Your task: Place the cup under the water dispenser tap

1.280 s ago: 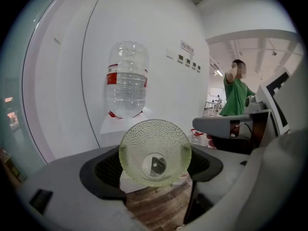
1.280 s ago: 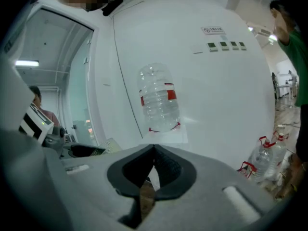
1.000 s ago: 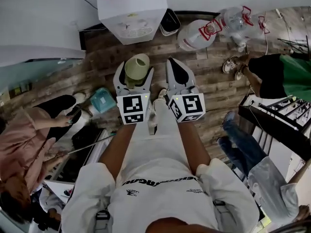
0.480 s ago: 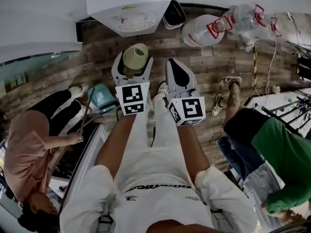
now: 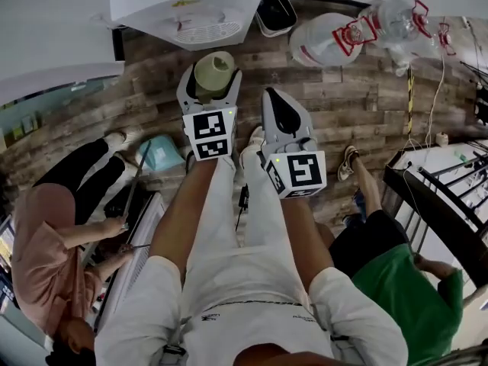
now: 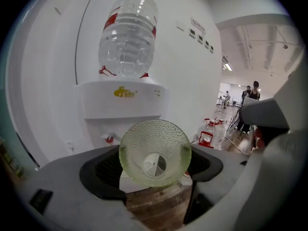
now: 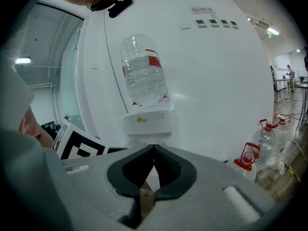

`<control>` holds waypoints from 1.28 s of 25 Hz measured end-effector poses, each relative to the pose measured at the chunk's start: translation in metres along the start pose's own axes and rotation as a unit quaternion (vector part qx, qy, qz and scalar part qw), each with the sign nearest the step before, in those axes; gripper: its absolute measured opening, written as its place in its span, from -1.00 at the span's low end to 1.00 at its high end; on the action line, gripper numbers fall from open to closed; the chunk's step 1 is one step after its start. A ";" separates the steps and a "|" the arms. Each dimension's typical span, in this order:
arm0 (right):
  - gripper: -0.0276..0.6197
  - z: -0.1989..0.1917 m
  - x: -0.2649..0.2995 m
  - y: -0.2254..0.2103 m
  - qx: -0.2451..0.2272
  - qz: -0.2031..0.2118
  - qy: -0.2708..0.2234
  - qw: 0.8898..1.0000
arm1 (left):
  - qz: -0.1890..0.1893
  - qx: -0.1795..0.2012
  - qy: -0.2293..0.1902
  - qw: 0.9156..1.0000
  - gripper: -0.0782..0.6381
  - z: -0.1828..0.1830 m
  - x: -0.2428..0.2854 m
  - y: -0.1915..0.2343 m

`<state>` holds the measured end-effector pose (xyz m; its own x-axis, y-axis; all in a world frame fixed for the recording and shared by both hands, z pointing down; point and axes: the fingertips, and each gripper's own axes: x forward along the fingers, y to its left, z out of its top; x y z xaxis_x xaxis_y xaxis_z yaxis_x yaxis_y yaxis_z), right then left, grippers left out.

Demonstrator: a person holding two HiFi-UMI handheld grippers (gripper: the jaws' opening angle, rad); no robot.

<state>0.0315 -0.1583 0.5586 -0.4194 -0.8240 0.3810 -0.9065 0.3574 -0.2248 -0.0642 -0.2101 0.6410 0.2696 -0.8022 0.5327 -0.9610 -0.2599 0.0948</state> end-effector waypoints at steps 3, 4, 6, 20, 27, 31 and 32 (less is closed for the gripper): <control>-0.92 -0.014 0.008 -0.005 -0.003 -0.001 0.004 1.000 | 0.001 -0.006 0.006 1.000 0.27 -0.016 0.021 0.001; -0.92 -0.019 0.010 -0.006 -0.003 -0.001 0.006 1.000 | 0.002 -0.005 0.009 1.000 0.27 -0.021 0.027 0.003; -0.92 -0.027 0.012 -0.005 -0.001 -0.002 0.010 1.000 | 0.004 0.001 0.016 1.000 0.27 -0.030 0.038 0.006; -0.92 -0.061 0.022 -0.015 0.003 -0.002 0.021 1.000 | 0.002 0.031 0.038 0.999 0.27 -0.071 0.127 0.031; -0.92 -0.076 0.036 -0.022 0.006 0.001 0.038 0.999 | -0.001 0.041 0.051 0.998 0.27 -0.095 0.164 0.037; -0.92 -0.076 0.041 -0.027 0.002 0.000 0.041 0.999 | -0.001 0.043 0.056 0.997 0.27 -0.103 0.175 0.038; -0.92 -0.076 0.043 -0.029 0.002 0.000 0.041 0.999 | -0.002 0.044 0.057 0.997 0.27 -0.105 0.178 0.039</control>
<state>0.0357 -0.1700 0.6498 -0.4222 -0.7848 0.4537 -0.9063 0.3553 -0.2287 -0.0600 -0.3068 0.8281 0.2587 -0.7360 0.6257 -0.9494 -0.3130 0.0243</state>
